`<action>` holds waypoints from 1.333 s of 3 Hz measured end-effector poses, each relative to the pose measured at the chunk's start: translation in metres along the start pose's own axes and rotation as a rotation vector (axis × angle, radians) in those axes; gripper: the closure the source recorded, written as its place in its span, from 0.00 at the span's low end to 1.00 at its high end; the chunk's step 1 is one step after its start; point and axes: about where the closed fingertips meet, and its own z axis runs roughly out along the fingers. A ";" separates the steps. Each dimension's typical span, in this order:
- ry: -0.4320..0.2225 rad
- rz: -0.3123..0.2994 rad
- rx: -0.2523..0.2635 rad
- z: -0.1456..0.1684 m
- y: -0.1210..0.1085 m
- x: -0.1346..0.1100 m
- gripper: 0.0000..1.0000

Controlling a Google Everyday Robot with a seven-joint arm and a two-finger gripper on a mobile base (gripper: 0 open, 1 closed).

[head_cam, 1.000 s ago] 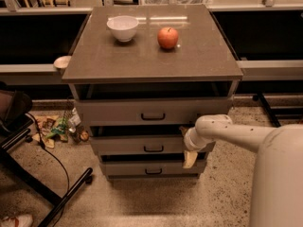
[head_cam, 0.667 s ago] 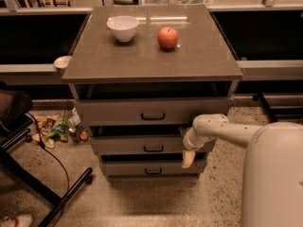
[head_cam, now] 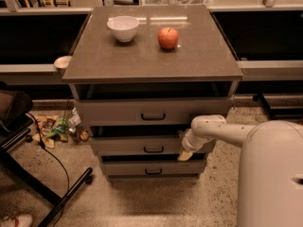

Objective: Open middle drawer

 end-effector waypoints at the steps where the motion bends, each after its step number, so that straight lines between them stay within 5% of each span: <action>1: 0.001 0.008 -0.002 -0.003 0.003 0.001 0.65; 2: 0.001 0.008 -0.002 -0.004 0.000 0.001 0.88; 3: 0.001 0.008 -0.002 -0.008 -0.001 0.000 1.00; 4: 0.001 0.008 -0.002 -0.008 -0.001 0.000 0.83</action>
Offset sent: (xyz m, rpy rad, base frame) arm -0.0591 -0.0302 0.0184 0.0297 0.0412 -0.0518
